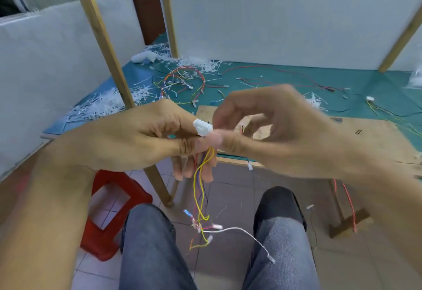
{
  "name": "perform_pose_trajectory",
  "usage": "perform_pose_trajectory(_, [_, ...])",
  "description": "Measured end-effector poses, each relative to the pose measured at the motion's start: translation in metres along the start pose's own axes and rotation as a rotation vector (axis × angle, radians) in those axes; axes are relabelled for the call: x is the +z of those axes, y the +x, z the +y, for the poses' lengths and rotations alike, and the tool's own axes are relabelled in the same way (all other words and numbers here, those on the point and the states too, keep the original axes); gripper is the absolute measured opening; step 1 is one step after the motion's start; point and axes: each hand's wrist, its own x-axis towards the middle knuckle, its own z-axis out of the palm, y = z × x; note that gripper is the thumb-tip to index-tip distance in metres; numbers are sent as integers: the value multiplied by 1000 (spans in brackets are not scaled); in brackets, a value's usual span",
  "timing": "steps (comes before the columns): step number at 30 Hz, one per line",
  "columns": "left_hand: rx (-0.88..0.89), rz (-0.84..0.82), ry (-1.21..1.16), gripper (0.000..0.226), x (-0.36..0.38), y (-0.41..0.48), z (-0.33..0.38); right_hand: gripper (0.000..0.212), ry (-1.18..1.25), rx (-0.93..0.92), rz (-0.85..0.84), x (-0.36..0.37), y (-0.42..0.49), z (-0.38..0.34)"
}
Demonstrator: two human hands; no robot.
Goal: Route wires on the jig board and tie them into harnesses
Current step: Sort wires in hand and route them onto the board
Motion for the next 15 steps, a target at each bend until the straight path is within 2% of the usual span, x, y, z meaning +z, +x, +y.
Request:
perform_pose_trajectory(3, [-34, 18, 82, 25, 1, -3, 12, 23, 95, -45, 157, 30, 2, 13])
perform_pose_trajectory(5, [-19, 53, 162, 28, 3, -6, 13, 14, 115, -64, 207, 38, 2, 20])
perform_pose_trajectory(7, [21, 60, 243, 28, 1, -8, 13, 15, 95, -40, 210, 40, 1, 22])
perform_pose_trajectory(9, [89, 43, 338, 34, -2, -9, 12, 25, 180, 58, 121, 37, 2, 24])
perform_pose_trajectory(12, [170, 66, 404, 31, -4, -6, 1, 41, 473, 198, -56, 26, 7, 23])
perform_pose_trajectory(14, [196, 83, 400, 34, -4, -1, -8, 47, 580, 178, -166, 18, 10, 22])
perform_pose_trajectory(15, [206, 82, 356, 30, -2, 1, -11, 43, 632, 143, -219, 15, 10, 23])
